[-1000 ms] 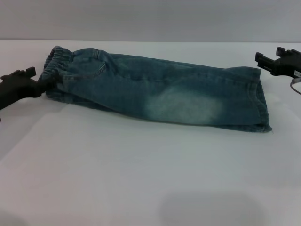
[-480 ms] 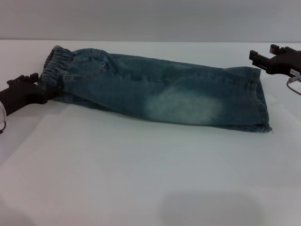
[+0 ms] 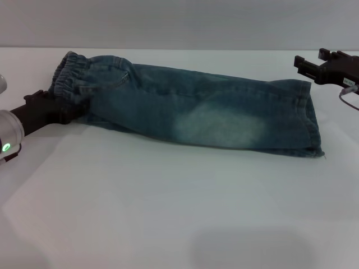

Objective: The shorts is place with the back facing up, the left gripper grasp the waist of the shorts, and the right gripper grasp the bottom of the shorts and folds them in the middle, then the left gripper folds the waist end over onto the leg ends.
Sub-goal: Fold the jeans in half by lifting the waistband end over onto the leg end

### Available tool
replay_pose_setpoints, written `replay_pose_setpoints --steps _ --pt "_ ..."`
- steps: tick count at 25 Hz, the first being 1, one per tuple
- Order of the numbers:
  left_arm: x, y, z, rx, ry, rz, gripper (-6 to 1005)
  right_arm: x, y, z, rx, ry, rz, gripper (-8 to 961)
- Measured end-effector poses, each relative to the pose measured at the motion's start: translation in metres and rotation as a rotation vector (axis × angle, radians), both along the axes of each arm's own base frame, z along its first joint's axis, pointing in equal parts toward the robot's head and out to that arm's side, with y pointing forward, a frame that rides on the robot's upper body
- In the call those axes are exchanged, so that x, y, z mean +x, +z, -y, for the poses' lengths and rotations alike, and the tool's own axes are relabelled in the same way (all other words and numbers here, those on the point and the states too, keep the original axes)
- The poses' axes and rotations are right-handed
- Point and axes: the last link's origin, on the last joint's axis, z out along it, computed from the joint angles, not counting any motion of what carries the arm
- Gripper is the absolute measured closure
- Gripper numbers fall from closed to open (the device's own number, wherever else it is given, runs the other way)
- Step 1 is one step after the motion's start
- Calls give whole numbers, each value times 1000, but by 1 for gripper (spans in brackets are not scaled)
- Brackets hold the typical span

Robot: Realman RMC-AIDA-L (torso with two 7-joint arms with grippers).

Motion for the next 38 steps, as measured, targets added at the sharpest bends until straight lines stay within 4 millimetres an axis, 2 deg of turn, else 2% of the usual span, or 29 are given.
replay_pose_setpoints --steps 15,21,23,38 --pt "2 -5 -4 0 11 -11 166 1 1 -1 4 -5 3 277" --pt "-2 -4 -4 11 21 -39 277 1 0 0 1 -7 2 277" --pt "-2 -4 -4 15 24 -38 431 2 0 1 1 -8 2 277" --pt "-1 -6 0 42 -8 -26 558 3 -4 4 -7 -11 -6 277"
